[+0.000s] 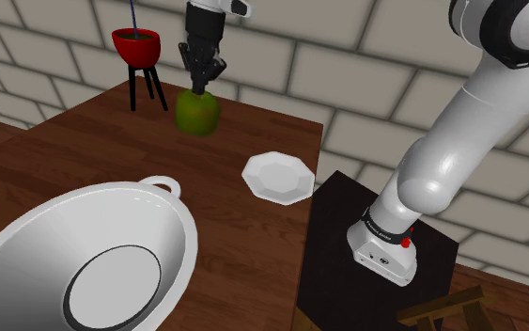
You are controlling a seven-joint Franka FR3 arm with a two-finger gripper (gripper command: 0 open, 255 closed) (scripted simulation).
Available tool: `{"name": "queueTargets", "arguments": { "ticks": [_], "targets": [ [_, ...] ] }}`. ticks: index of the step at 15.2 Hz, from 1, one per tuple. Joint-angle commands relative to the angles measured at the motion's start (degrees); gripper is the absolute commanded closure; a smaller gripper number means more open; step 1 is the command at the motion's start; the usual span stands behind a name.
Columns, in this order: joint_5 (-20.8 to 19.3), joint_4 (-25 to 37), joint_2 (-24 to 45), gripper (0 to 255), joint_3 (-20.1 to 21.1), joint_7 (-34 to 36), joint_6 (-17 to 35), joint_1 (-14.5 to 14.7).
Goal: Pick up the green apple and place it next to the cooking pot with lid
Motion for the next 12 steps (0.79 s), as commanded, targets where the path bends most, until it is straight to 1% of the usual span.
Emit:
{"name": "queueTargets", "arguments": {
  "ticks": [1, 12],
  "targets": [
    [0.1, -1.7, -0.2, 255, 0.0, -0.2, 1.6, 0.0],
    [0.3, -9.4, 0.6, 255, 0.2, -1.0, 9.9, 0.2]
  ]
}}
